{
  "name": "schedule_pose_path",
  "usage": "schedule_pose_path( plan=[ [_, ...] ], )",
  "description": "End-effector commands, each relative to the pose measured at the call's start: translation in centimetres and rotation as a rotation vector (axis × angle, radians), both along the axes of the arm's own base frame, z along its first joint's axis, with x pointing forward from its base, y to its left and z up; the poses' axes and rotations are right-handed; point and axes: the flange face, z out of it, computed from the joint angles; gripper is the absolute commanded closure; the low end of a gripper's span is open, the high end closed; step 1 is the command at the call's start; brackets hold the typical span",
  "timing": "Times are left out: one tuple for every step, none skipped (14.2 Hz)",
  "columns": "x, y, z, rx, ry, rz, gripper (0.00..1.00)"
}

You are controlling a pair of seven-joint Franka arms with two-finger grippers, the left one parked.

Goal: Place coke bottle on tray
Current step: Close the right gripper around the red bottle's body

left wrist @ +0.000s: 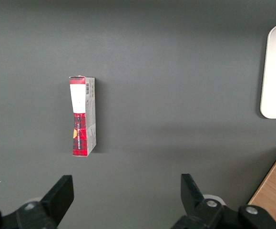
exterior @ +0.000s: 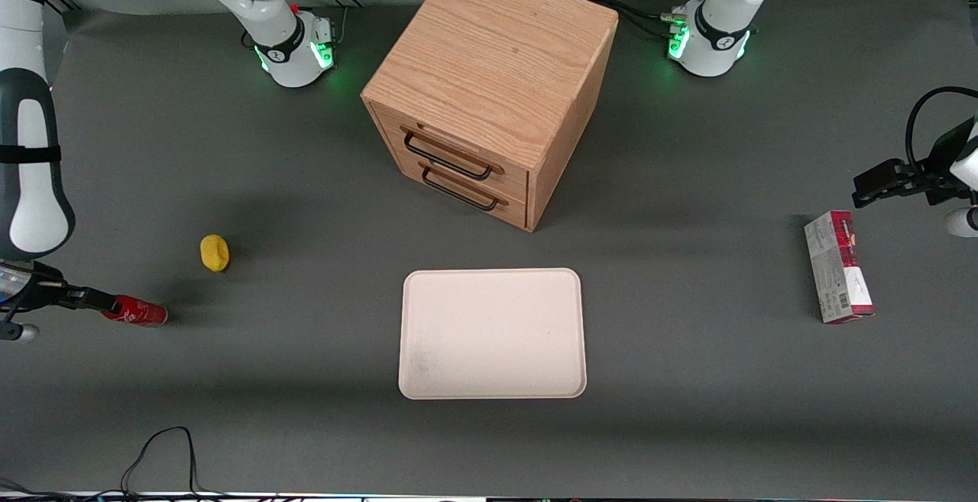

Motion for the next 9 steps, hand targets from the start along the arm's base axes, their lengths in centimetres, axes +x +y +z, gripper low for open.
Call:
schedule_pose_path(
  plan=[
    [-0.6, 0.3, 0.2, 0.013, -0.011, 0.023, 0.01],
    [-0.6, 0.4, 0.2, 0.011, -0.01, 0.027, 0.04],
    [-0.6, 0.4, 0.3, 0.011, -0.01, 0.027, 0.19],
    [-0.5, 0.4, 0.3, 0.009, -0.011, 0.028, 0.38],
    [-0.5, 0.4, 0.6, 0.008, -0.014, 0.027, 0.61],
    [-0.3, 0.5, 0.7, 0.007, -0.016, 0.025, 0.95],
    [-0.3, 0.4, 0.9, 0.004, -0.018, 0.026, 1.0],
    [-0.1, 0.4, 1.3, -0.006, -0.024, 0.033, 1.0],
    [0.0, 0.5, 1.6, -0.029, -0.012, 0.054, 1.0]
  ],
)
